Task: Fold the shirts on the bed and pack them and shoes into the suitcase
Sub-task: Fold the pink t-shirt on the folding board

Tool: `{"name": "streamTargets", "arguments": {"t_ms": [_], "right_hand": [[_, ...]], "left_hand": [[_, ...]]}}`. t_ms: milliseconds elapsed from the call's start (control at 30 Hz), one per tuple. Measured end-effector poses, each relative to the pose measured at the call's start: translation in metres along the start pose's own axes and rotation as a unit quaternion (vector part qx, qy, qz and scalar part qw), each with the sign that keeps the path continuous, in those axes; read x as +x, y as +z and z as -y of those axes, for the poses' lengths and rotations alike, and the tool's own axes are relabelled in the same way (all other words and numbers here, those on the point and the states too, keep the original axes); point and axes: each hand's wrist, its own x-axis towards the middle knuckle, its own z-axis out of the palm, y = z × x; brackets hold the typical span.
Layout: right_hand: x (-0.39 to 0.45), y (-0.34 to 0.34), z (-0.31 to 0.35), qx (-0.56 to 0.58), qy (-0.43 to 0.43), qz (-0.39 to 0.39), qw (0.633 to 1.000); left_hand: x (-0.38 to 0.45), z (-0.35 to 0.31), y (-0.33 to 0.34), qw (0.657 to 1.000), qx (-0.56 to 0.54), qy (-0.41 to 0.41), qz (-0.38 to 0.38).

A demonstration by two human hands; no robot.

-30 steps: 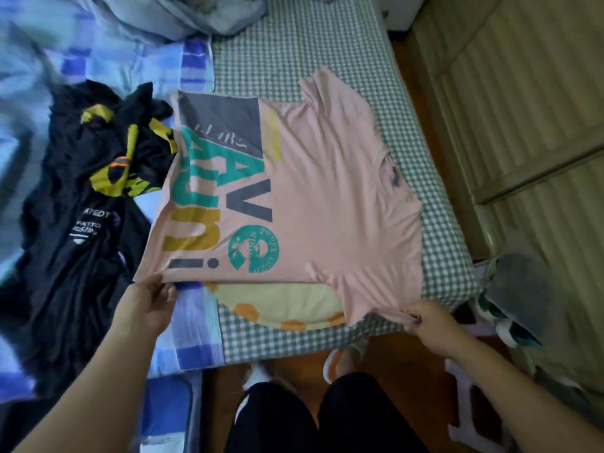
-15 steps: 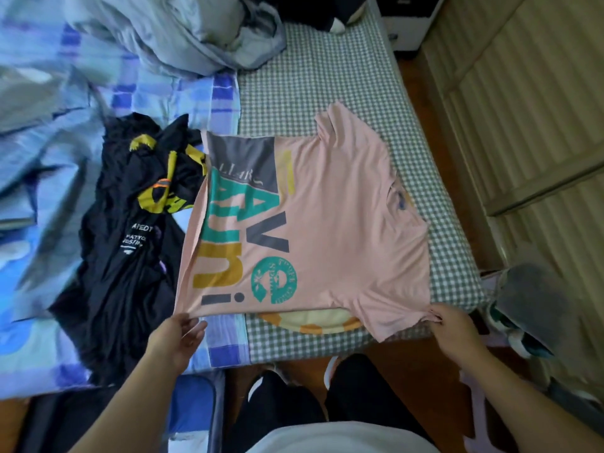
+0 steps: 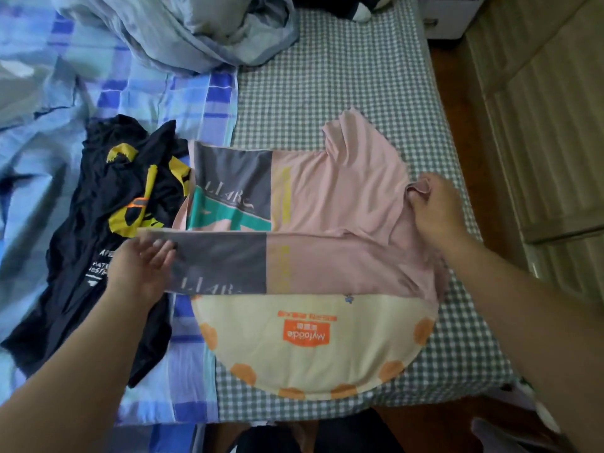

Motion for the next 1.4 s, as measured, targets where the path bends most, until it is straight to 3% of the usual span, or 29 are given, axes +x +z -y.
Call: {"name": "streamTargets", "arguments": {"t_ms": [67, 133, 233, 333, 433, 567, 700, 767, 900, 967, 1067, 1167, 1233, 1300, 1400], "right_hand": [[0.0, 0.02, -0.006, -0.013, 0.018, -0.002, 1.0], [-0.037, 0.037, -0.031, 0.006, 0.042, 0.008, 0.999], [-0.107, 0.046, -0.095, 0.021, 0.137, 0.025, 0.99], [-0.125, 0.04, -0.135, 0.02, 0.221, 0.055, 0.974], [-0.101, 0.042, -0.145, 0.025, 0.131, 0.046, 0.99], [-0.07, 0.044, -0.172, -0.056, 0.108, 0.1, 0.988], [-0.077, 0.031, -0.208, -0.083, 0.153, 0.105, 0.979], [-0.079, 0.029, -0.212, -0.061, 0.159, 0.101, 0.98], [-0.068, 0.032, -0.189, 0.038, 0.189, 0.085, 0.978], [-0.067, 0.031, -0.188, 0.065, 0.228, 0.084, 0.968], [-0.073, 0.013, -0.211, 0.064, 0.287, 0.018, 0.956], [-0.074, -0.011, -0.222, 0.0, 0.305, -0.03, 0.952], [-0.07, -0.008, -0.204, -0.096, 0.267, -0.072, 0.956], [-0.068, 0.019, -0.165, -0.125, 0.147, -0.074, 0.978], [-0.081, 0.09, -0.097, -0.092, -0.069, 0.037, 0.993]], "left_hand": [[0.005, 0.023, 0.01, 0.989, 0.146, 0.006, 0.021], [-0.004, 0.064, 0.01, 0.952, 0.305, -0.017, -0.002], [-0.021, 0.128, 0.008, 0.944, 0.319, -0.054, -0.066], [-0.039, 0.171, 0.023, 0.942, 0.316, -0.098, -0.058], [-0.045, 0.198, 0.042, 0.912, 0.409, -0.039, -0.007], [-0.051, 0.217, 0.071, 0.748, 0.65, 0.101, 0.088], [-0.046, 0.227, 0.097, 0.644, 0.74, 0.13, 0.144], [-0.041, 0.232, 0.103, 0.612, 0.769, 0.122, 0.14], [-0.036, 0.234, 0.106, 0.649, 0.753, 0.095, 0.063], [-0.042, 0.233, 0.095, 0.642, 0.761, 0.078, 0.059], [-0.059, 0.229, 0.073, 0.617, 0.78, 0.078, 0.076], [-0.071, 0.22, 0.05, 0.635, 0.767, 0.083, 0.048], [-0.073, 0.209, 0.035, 0.673, 0.733, 0.094, -0.008], [-0.069, 0.192, 0.02, 0.709, 0.69, 0.124, -0.073], [-0.05, 0.161, 0.004, 0.76, 0.615, 0.148, -0.148]]}}
